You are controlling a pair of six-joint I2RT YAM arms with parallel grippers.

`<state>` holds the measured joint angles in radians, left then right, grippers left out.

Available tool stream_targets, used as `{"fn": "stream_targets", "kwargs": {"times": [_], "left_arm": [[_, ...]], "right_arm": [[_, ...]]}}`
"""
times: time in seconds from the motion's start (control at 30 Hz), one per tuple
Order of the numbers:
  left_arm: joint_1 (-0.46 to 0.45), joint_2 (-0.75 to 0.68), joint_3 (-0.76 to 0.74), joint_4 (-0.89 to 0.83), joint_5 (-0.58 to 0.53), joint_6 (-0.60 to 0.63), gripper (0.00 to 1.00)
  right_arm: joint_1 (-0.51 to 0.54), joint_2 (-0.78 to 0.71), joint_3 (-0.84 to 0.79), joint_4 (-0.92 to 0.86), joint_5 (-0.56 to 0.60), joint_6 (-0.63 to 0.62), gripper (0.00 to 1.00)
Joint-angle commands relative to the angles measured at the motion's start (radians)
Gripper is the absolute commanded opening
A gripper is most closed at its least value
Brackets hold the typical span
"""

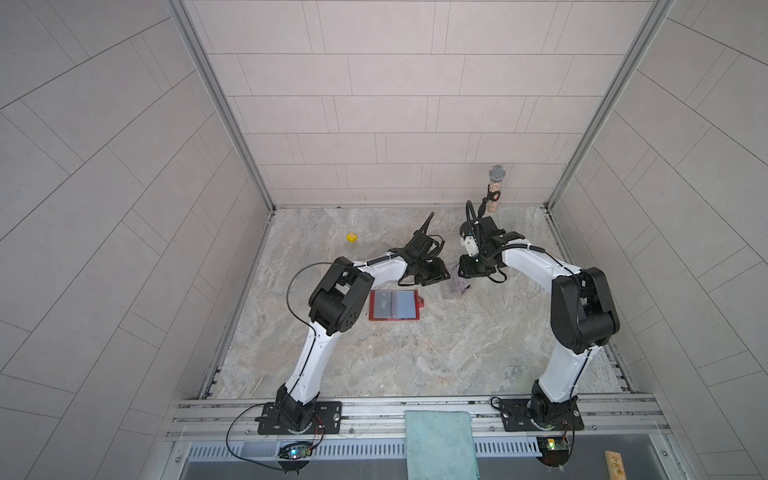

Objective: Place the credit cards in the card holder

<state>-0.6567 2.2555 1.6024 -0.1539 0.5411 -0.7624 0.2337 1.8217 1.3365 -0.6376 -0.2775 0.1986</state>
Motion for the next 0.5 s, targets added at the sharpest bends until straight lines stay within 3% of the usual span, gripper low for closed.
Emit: {"fn": "stream_targets", "kwargs": {"times": [0.0,0.47], "left_arm": [[-0.006,0.025,0.024,-0.039,-0.009,0.021,0.49],[-0.006,0.023,-0.003,-0.076,-0.05,0.034,0.46]], "right_arm": [[0.007,0.017,0.016,-0.024,0.038,-0.004,0.4],[0.032,0.034,0.048,-0.071,0.156,-0.011,0.39]]}}
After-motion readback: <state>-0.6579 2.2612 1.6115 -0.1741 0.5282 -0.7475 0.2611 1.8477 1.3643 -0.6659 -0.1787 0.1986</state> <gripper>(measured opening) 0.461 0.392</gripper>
